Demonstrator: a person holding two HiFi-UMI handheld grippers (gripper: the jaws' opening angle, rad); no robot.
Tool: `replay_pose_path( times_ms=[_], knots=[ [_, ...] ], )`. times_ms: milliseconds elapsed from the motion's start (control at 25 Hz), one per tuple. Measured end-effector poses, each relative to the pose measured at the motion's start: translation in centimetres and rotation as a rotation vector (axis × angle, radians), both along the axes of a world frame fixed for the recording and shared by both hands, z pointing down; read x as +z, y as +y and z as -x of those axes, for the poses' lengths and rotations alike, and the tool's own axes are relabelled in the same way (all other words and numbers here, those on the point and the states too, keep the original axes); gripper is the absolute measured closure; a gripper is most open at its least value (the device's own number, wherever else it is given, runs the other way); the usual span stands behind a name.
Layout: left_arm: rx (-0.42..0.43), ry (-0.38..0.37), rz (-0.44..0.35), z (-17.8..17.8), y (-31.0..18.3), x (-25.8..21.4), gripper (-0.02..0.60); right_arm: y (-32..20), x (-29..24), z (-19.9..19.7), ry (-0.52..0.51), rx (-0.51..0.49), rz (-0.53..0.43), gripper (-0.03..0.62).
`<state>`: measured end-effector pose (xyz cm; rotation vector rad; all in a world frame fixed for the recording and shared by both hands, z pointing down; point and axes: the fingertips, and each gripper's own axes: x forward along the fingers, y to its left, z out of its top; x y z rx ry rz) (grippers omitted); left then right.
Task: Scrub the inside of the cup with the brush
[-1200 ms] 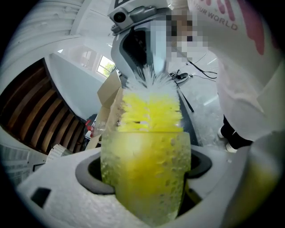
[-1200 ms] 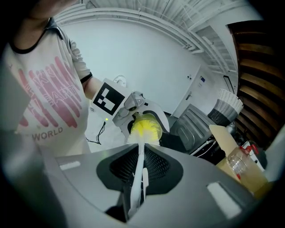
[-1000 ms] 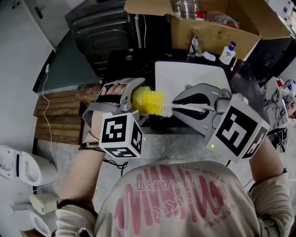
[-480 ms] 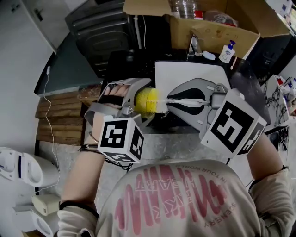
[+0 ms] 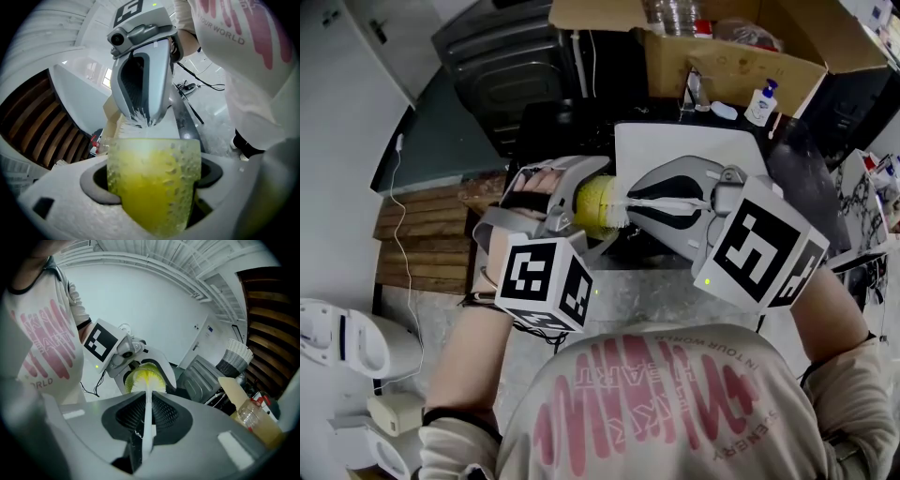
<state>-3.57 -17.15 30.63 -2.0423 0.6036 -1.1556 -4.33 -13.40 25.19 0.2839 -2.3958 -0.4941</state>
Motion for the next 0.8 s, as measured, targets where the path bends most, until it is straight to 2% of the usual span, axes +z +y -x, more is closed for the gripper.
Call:
replay_pose_path(
  times_ms=[160, 360, 600, 800],
  knots=[
    [-0.033, 0.0, 0.005, 1.1, -0.8, 0.5, 0.16, -0.4, -0.2, -0.5, -0.014, 0.013, 0.005, 0.542],
    [-0.065, 0.042, 0.012, 2.4, -1.7, 0.3, 0.16, -1.0, -0.5, -1.6, -0.026, 0.039, 0.019, 0.542],
    [-0.073, 0.171, 0.065, 3.0, -1.6, -0.4, 0.161, -1.2, -0.1, -2.4, -0.027, 0.068, 0.04, 0.542],
    [-0.066, 0.169, 0.07, 2.7, -1.8, -0.5, 0.163, -1.4, 0.2, -1.9, -0.034, 0.062, 0.058, 0.542]
  ],
)
